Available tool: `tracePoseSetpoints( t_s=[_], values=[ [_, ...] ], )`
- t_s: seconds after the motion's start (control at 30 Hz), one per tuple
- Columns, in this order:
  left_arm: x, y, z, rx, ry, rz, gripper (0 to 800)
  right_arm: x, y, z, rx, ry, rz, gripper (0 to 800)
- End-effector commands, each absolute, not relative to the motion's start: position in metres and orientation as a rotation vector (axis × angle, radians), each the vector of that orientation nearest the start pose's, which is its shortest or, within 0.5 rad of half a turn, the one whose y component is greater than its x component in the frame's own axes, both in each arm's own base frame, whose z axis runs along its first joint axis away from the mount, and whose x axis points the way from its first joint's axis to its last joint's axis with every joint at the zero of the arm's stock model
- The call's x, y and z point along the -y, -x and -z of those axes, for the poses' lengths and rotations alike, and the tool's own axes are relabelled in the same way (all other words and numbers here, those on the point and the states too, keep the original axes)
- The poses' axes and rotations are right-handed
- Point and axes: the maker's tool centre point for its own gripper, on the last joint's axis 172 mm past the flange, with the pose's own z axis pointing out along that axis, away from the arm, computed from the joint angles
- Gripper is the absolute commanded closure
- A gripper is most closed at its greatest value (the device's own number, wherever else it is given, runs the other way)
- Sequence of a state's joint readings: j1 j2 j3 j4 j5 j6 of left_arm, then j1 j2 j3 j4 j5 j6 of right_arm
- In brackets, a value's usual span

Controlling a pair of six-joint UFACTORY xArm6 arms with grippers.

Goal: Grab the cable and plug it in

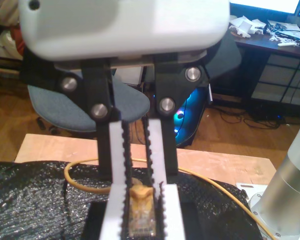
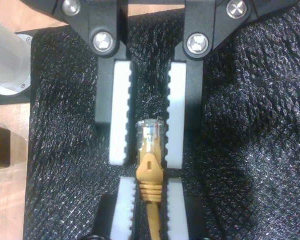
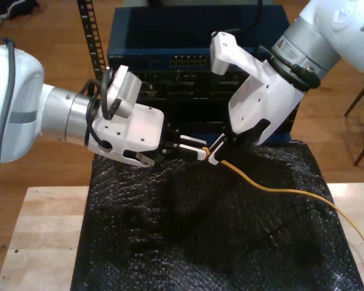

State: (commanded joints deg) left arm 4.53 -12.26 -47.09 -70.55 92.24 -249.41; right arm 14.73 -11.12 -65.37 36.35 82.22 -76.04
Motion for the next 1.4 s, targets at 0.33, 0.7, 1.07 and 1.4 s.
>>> tracePoseSetpoints(
  t_s=[0.33,0.7,1.07,1.4],
  values=[
    [0.2288,-0.3551,-0.3369,1.311,-1.416,-0.843,639,-0.2499,-0.356,-0.3238,1.694,1.89,0.306,793],
    [0.2282,-0.3543,-0.335,1.307,-1.418,-0.839,641,-0.2505,-0.3556,-0.3238,1.696,1.888,0.306,793],
    [0.2286,-0.3543,-0.3348,1.308,-1.419,-0.839,774,-0.2502,-0.3552,-0.3236,1.697,1.888,0.303,790],
    [0.2282,-0.3543,-0.335,1.305,-1.42,-0.837,797,-0.2497,-0.3551,-0.3241,1.701,1.884,0.304,327]
  ],
)
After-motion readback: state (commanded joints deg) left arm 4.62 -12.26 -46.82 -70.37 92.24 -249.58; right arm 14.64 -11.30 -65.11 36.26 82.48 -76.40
